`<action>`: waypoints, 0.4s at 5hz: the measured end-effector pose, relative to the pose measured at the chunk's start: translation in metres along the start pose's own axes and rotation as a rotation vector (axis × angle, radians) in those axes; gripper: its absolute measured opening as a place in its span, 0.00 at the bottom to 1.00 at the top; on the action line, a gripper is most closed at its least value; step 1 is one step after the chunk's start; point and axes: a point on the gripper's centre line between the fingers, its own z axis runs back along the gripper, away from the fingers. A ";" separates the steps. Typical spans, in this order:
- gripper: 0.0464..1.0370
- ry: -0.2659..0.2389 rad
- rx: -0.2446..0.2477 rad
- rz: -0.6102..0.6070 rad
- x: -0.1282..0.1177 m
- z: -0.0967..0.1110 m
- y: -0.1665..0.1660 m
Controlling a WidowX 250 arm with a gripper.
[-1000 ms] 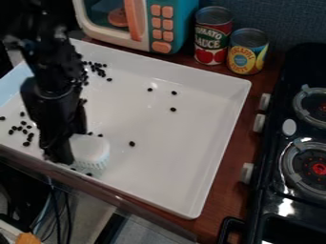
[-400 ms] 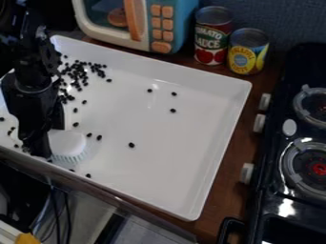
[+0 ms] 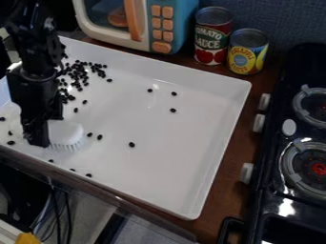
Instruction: Sweep into pile
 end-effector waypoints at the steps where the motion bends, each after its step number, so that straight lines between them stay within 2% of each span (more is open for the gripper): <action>1: 0.69 -0.011 -0.002 0.009 -0.003 0.000 -0.022; 2: 0.69 -0.023 -0.018 0.016 -0.006 0.002 -0.045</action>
